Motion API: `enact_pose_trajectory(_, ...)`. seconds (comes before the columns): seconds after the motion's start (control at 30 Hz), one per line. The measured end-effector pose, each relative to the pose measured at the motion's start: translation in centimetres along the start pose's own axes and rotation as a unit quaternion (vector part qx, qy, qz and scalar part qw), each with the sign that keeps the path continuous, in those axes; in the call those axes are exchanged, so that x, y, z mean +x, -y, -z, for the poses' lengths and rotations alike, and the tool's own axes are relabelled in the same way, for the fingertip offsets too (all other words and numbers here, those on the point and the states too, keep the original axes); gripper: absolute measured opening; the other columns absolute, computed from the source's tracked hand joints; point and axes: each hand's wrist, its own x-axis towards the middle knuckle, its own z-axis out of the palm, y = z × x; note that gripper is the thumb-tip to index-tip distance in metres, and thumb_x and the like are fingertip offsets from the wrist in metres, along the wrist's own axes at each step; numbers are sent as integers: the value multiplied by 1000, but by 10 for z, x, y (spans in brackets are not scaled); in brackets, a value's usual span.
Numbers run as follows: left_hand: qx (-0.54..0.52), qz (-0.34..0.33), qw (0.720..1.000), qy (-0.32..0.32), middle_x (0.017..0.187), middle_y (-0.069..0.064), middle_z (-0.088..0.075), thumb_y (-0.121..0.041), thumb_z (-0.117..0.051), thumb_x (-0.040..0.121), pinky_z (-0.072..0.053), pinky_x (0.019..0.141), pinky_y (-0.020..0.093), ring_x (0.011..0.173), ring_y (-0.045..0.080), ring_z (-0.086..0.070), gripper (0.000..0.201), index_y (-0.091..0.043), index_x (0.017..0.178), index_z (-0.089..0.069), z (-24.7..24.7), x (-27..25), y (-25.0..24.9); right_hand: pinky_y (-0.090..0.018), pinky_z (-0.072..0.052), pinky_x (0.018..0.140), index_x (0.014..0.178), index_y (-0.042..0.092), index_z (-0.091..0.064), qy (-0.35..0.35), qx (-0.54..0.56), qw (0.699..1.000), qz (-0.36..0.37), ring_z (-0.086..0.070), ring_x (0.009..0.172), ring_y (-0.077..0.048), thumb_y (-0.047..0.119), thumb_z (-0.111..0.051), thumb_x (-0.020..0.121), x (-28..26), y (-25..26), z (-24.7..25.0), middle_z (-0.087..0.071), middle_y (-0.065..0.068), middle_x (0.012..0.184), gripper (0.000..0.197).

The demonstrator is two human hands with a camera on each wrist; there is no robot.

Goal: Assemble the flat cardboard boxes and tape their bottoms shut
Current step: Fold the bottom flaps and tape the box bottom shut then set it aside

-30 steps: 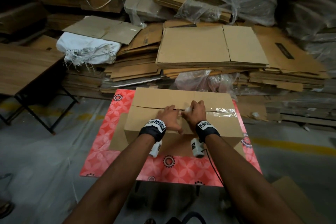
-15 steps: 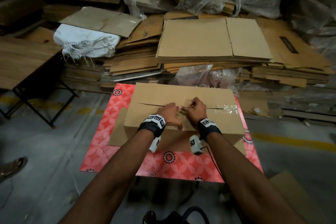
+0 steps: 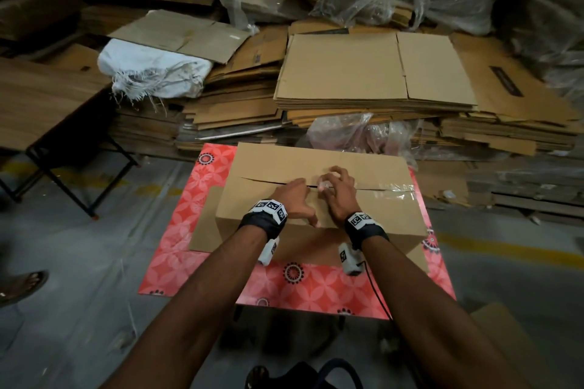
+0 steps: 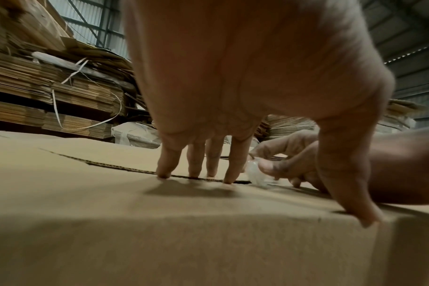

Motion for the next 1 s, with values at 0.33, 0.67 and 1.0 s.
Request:
enact_pose_trajectory(0.33, 25, -5, 1000, -10, 147, 14, -47, -59, -87, 55, -46, 105, 44, 131, 30, -49, 90, -1, 120, -64, -1, -2, -2, -49, -46, 90, 119, 13, -64, -57, -10, 997, -45, -53, 104, -36, 43, -45, 101, 1, 1, 17, -53, -10, 109, 40)
enact_pose_trajectory(0.67, 43, -11, 999, -9, 154, 13, -41, -57, -85, 64, -43, 108, 46, 137, 31, -43, 92, -1, 131, -58, -2, -5, -3, -53, -35, 117, 114, 6, -71, -91, -70, 991, -76, -31, 141, -43, -21, -51, 77, -9, -5, 8, -28, -11, 157, 50)
enact_pose_trajectory(1.0, 54, -6, 999, -1, 167, 10, -24, -58, -84, 67, -38, 114, 43, 148, 29, -33, 96, -5, 141, -52, -4, -3, -3, -22, -52, 89, 115, 11, -76, -151, 39, 985, -72, -63, 91, -24, -26, -51, 78, -17, -12, 36, -66, -13, 102, 57)
